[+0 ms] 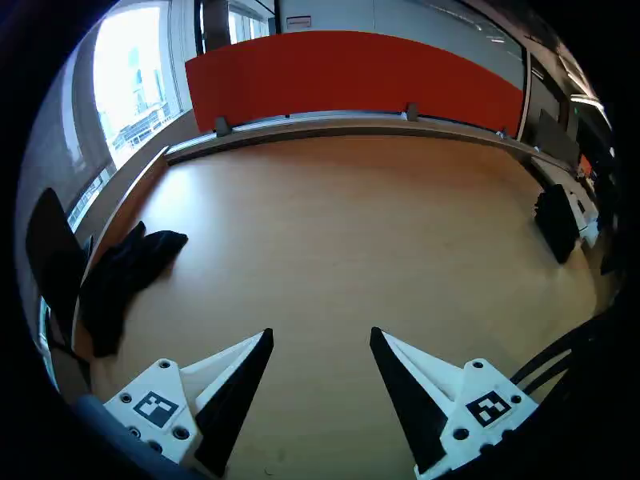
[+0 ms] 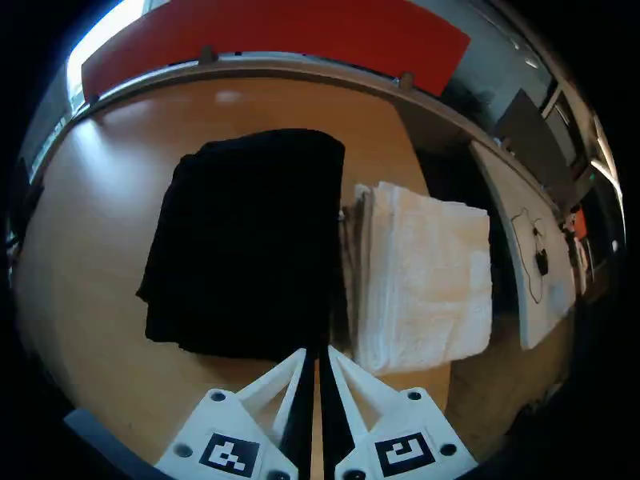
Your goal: Fold towel
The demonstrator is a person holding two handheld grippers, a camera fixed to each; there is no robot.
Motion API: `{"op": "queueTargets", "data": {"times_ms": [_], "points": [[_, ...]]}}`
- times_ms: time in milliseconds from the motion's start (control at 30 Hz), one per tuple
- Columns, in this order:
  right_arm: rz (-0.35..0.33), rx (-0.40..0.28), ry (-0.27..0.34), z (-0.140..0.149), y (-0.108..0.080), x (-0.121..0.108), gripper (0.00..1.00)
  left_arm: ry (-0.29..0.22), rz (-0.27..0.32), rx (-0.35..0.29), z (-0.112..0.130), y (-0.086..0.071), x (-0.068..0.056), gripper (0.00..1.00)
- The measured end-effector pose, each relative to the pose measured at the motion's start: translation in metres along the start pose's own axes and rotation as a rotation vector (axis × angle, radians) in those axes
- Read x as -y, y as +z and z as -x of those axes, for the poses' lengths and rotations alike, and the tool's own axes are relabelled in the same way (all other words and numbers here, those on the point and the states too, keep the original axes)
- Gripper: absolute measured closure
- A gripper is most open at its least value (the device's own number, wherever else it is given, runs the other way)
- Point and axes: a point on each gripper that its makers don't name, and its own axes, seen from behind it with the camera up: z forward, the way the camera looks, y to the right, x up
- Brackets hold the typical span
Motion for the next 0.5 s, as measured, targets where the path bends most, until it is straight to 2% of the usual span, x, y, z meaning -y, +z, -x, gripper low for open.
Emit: {"op": "queueTargets", "data": {"times_ms": [500], "points": [[0.015,0.011,0.019,0.0043,0.0031,-0.0026,0.96,0.003,-0.002,0.002,-0.0009,0.0008,0.001,0.1]]}}
